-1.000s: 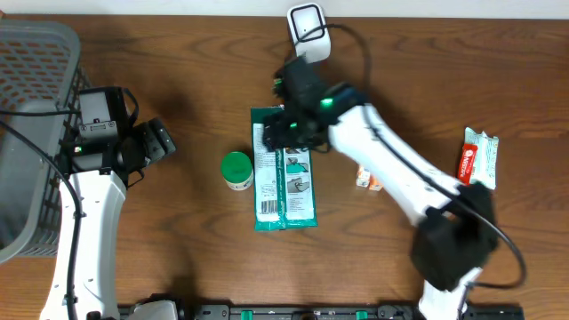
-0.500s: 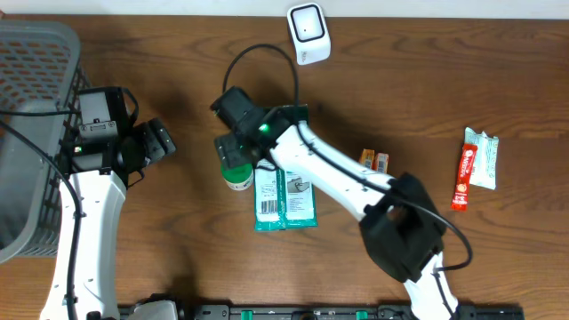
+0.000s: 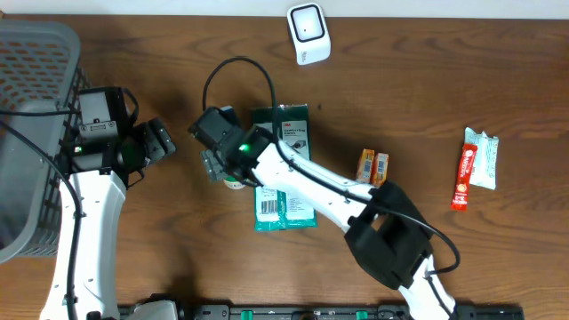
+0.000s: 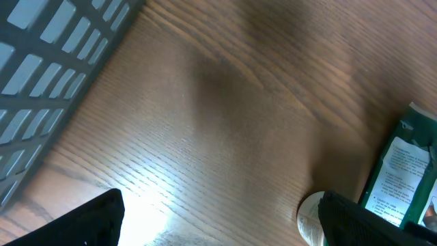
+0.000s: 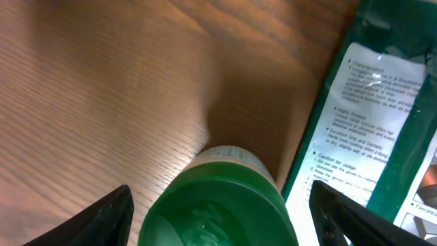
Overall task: Scan the item barcode
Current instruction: 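Reach the right gripper left to the green-lidded jar, then close the right gripper around the green-lidded jar and secure it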
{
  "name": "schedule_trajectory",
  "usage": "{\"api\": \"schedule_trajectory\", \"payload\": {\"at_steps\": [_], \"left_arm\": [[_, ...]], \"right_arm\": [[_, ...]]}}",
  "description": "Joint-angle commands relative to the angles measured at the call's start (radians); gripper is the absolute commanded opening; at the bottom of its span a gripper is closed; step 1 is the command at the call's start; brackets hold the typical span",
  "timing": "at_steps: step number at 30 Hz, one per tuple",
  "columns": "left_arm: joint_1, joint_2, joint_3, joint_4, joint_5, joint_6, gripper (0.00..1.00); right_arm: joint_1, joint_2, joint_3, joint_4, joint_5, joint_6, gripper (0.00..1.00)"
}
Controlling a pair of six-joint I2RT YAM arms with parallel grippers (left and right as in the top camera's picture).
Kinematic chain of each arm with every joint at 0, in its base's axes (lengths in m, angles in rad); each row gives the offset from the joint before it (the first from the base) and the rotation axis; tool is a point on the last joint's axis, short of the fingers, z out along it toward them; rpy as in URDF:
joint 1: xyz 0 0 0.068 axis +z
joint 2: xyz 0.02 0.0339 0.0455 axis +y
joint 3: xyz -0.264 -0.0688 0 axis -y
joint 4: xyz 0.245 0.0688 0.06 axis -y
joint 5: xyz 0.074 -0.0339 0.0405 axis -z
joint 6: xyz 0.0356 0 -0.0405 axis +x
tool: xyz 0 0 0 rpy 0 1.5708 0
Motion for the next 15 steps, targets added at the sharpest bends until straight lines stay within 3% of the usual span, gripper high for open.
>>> {"api": "schedule_trajectory", "payload": {"at_steps": [1, 10, 15], "left_arm": [[0.003, 0.000, 0.011, 0.000, -0.009, -0.005, 0.92], [0.003, 0.000, 0.011, 0.000, -0.009, -0.005, 0.91], [0.003, 0.000, 0.011, 0.000, -0.009, -0.005, 0.91]], "right_arm": [[0.017, 0.029, 0.018, -0.004, 0.048, 0.012, 0.76], [0.034, 0.029, 0.018, -0.074, 0.043, 0.010, 0.72], [0.036, 0.029, 0.018, -0.110, 0.015, -0.161, 0.72]]}}
